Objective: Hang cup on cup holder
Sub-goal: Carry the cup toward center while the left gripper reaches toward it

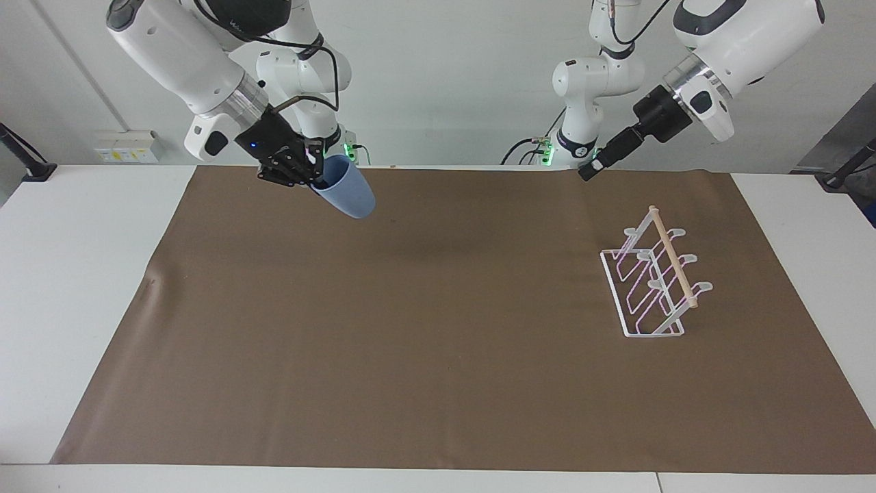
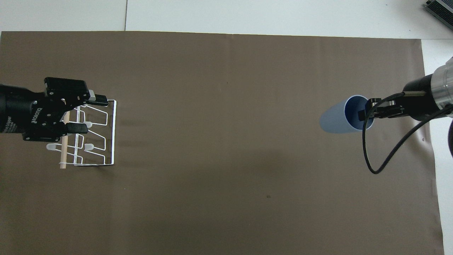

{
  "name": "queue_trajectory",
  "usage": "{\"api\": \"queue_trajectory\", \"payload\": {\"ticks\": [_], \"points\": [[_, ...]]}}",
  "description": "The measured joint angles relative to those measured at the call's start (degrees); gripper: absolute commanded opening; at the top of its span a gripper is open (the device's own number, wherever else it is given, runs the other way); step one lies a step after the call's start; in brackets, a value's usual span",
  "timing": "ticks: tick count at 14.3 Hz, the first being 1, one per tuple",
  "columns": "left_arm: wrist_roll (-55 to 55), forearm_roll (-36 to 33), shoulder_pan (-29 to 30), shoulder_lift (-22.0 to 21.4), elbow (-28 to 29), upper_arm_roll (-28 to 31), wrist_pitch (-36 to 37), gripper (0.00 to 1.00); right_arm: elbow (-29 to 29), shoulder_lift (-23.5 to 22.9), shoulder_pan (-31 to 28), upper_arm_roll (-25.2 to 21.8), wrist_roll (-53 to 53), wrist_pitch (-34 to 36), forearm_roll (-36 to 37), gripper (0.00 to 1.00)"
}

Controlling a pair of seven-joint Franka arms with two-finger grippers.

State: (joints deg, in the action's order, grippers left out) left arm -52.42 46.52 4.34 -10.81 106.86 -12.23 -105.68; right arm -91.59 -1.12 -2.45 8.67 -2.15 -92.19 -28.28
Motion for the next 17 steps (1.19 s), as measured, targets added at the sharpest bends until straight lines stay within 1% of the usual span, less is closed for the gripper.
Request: {"api": "queue_trajectory", "payload": {"ticks": [1,3,6,7,10,13,17], "points": [[-4.9,2.7,0.0,-0.6,1.1,0.0,-0.7,1.0,0.0,0.0,0.0,1.3,-1.1,0.0,-1.9,0.0],[-16.2,4.8,-0.6,-1.4,2.4,0.0,-2.4,1.0,0.0,0.0,0.1,3.5,-2.3,-0.1,-5.2,0.0],[-31.3,5.2,-5.7,-2.0,3.8,-0.1,-8.0,1.0,0.0,0.0,0.1,6.3,-3.8,-1.4,-9.7,0.0],[-34.8,5.4,-7.0,-2.3,4.5,-0.3,-9.4,1.0,0.0,0.0,0.1,7.1,-4.9,-2.2,-11.1,0.0],[-43.2,7.6,-8.1,-3.1,6.3,-0.5,-9.4,1.0,-0.3,0.0,0.1,10.5,-10.1,-7.6,-13.7,0.0],[-48.9,8.6,-8.6,-3.7,6.4,-0.5,-8.5,1.0,-0.7,0.0,0.2,13.5,-15.3,-12.7,-15.8,0.0],[-51.0,10.3,-9.9,-3.8,6.4,-2.0,-12.1,1.0,-1.0,0.0,0.2,16.6,-20.2,-18.1,-16.6,0.0]]}}
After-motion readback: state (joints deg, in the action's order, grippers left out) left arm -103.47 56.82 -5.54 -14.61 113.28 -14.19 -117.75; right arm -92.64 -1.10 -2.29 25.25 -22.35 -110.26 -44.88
